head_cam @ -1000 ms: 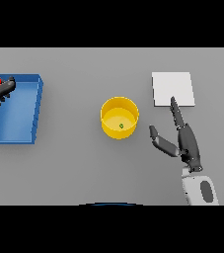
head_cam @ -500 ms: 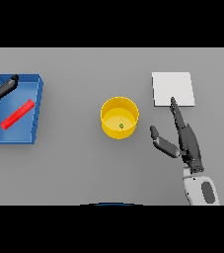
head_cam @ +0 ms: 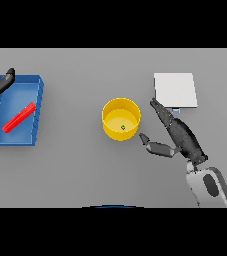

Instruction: Pick up the red beaker and tilt it to pour out 1 green nut into yellow bowl. Pick up the yellow bowl and place it on the metallic measuring scale.

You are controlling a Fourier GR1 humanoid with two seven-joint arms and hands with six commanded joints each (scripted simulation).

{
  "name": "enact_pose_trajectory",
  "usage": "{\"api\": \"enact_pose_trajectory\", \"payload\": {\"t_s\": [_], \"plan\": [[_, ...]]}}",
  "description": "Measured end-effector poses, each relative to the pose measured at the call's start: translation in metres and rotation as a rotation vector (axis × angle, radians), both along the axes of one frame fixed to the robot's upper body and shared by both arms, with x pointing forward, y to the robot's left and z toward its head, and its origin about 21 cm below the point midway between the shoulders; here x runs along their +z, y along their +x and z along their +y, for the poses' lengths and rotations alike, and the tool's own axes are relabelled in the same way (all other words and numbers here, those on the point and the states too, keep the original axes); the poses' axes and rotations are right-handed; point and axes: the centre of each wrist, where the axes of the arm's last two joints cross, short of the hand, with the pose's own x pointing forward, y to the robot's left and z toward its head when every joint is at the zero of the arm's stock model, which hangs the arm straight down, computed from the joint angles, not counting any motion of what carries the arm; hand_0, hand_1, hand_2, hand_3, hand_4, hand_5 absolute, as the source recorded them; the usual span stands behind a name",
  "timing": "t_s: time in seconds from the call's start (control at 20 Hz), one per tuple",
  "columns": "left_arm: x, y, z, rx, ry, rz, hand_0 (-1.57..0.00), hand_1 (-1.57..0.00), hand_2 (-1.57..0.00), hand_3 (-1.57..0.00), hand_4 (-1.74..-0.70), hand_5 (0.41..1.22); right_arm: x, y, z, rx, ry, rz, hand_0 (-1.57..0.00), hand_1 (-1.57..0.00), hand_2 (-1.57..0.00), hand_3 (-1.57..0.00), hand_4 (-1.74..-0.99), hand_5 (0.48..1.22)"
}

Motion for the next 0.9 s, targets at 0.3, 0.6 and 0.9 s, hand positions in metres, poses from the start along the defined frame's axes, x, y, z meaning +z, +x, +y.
{"api": "enact_pose_trajectory", "payload": {"t_s": [0.3, 0.6, 0.9], "plan": [[-0.003, -0.002, -0.004, -0.016, -0.020, 0.002, 0.00, 0.00, 0.00, 0.00, -0.71, 0.672, 0.028, 0.035, 0.026, 0.300, -0.486, -0.137, 0.00, 0.00, 0.00, 0.00, -1.228, 0.703], [-0.005, -0.004, -0.002, -0.012, -0.032, 0.006, 0.00, 0.00, 0.00, 0.00, -0.72, 0.687, 0.030, 0.058, 0.047, 0.510, -0.746, -0.148, 0.00, 0.00, 0.00, 0.00, -1.215, 0.704], [-0.005, -0.007, 0.000, -0.025, -0.051, -0.004, 0.00, 0.00, 0.00, 0.00, -0.72, 0.688, 0.024, 0.078, 0.071, 0.598, -0.916, -0.098, 0.00, 0.00, 0.00, 0.00, -1.231, 0.703]]}}
